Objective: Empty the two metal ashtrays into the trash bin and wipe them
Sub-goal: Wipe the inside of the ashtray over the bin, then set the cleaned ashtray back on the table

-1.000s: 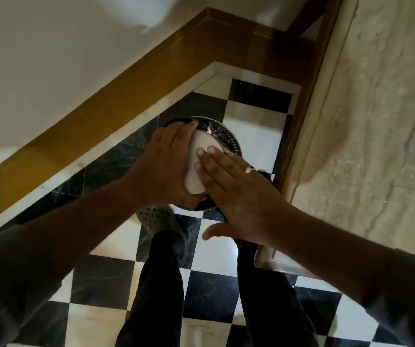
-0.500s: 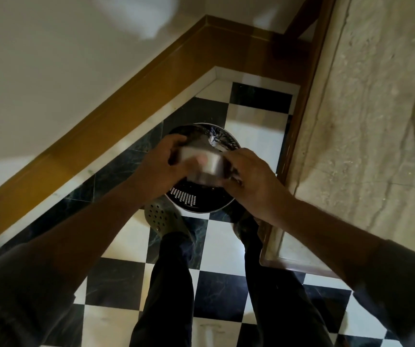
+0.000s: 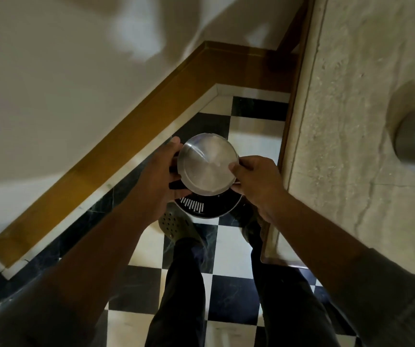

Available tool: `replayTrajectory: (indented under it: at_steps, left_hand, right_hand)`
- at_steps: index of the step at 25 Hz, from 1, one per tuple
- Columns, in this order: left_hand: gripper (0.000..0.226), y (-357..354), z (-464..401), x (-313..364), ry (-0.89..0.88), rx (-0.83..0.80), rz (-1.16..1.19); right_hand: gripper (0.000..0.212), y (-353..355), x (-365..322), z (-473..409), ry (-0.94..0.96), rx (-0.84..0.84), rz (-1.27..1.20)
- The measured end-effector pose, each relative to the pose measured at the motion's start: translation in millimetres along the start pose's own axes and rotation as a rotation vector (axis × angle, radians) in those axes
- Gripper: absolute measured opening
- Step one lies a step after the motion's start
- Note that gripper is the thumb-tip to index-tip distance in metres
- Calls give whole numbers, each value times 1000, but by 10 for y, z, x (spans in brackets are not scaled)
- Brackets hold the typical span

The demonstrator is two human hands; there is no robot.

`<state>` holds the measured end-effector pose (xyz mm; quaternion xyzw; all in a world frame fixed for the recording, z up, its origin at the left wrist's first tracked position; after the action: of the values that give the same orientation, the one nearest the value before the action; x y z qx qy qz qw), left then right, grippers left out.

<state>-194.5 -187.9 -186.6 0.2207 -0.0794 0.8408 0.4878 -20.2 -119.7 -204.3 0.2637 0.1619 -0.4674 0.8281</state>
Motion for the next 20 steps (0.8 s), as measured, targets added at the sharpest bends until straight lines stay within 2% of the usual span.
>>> replayTrajectory:
  at_steps: [6, 10, 14, 18, 20]
  left_hand:
    - [34, -599, 446, 621, -129, -47, -89]
    - [56, -1191, 565, 807, -164, -97, -163]
    - [55, -1845, 550, 896, -195, -151, -273]
    - [34, -2274, 493, 958, -197, -147, -314]
    - [30, -2385, 489, 954, -191, -132, -343]
  right_hand:
    - [15, 693, -305, 170, 51, 96, -200]
    - [17, 1215, -279, 198, 48, 188, -340]
    - [24, 1671, -112, 128, -2, 316, -473]
    - [15, 1914, 12, 3, -54, 368, -550]
    - [20, 1944, 32, -36, -64, 379, -539]
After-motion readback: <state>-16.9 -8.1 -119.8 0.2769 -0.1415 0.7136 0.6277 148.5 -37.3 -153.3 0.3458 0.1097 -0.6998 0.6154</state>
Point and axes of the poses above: each hand's wrist, its own z-axis away from the middle knuckle, its own y-axis out of the back of the hand, x = y × z, the point moved 1 cm from there along -z, towards the middle knuckle, and after that the axes turned 5 degrees about x, right-handed, at the moved point
